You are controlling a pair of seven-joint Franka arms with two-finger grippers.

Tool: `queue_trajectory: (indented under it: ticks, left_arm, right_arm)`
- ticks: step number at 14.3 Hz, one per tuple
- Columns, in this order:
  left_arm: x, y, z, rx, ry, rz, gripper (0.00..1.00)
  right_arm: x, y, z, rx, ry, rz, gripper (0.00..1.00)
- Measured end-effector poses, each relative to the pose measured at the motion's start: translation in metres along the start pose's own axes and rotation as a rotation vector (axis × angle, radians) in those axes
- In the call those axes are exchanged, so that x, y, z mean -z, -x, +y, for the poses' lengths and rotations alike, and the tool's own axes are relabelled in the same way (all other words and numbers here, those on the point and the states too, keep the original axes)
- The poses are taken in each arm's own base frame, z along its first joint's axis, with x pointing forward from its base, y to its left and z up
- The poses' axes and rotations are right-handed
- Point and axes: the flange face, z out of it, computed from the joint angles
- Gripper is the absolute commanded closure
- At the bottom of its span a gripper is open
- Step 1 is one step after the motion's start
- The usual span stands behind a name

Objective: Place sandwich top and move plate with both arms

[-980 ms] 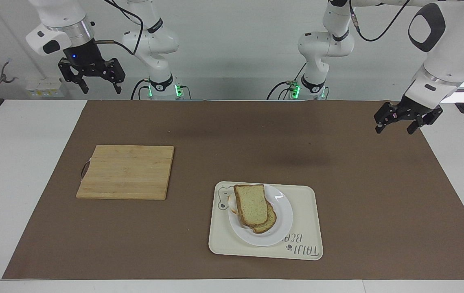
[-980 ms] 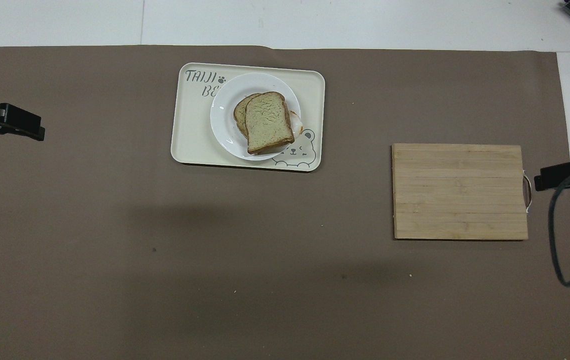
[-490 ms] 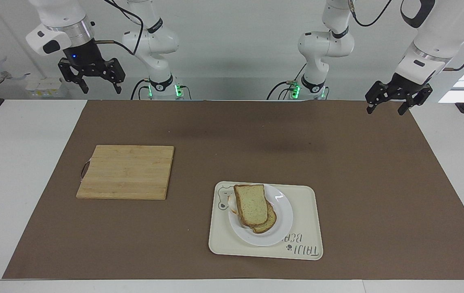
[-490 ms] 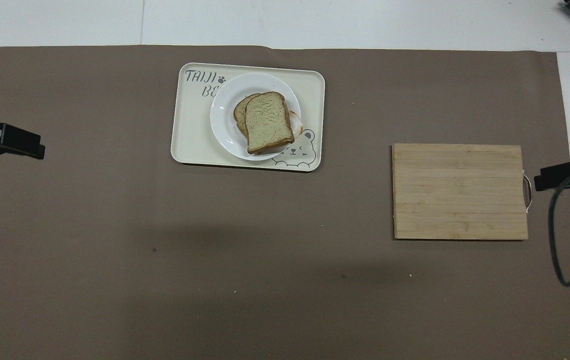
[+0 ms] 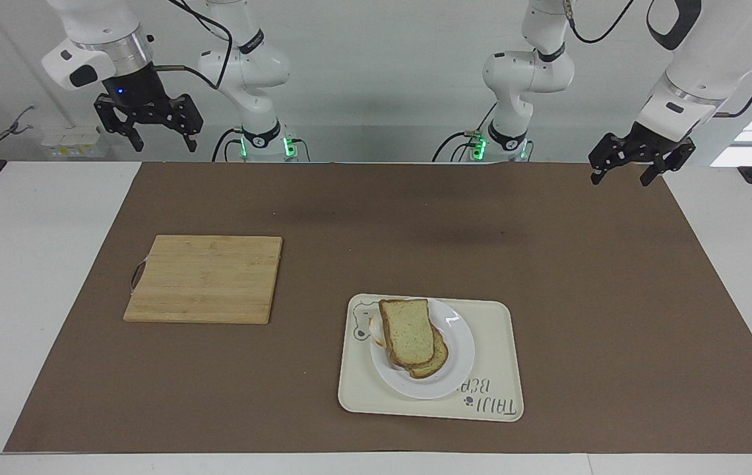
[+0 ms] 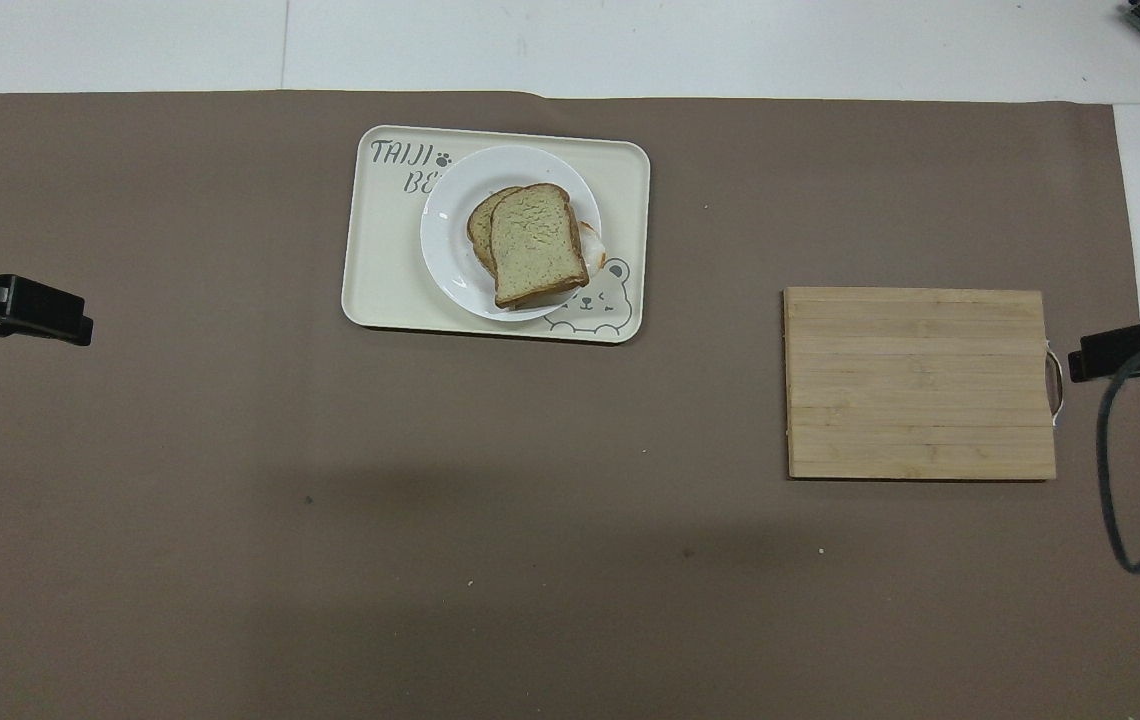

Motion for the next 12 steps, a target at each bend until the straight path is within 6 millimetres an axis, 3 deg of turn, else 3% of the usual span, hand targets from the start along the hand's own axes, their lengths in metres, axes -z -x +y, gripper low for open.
queue_trajectory:
  ticks: [12]
  left_arm:
    - [0.0000, 0.0000, 0.0000, 0.000, 0.000, 0.000, 0.00]
  right_arm:
    - [0.0000, 0.0000, 0.0000, 0.000, 0.000, 0.000, 0.00]
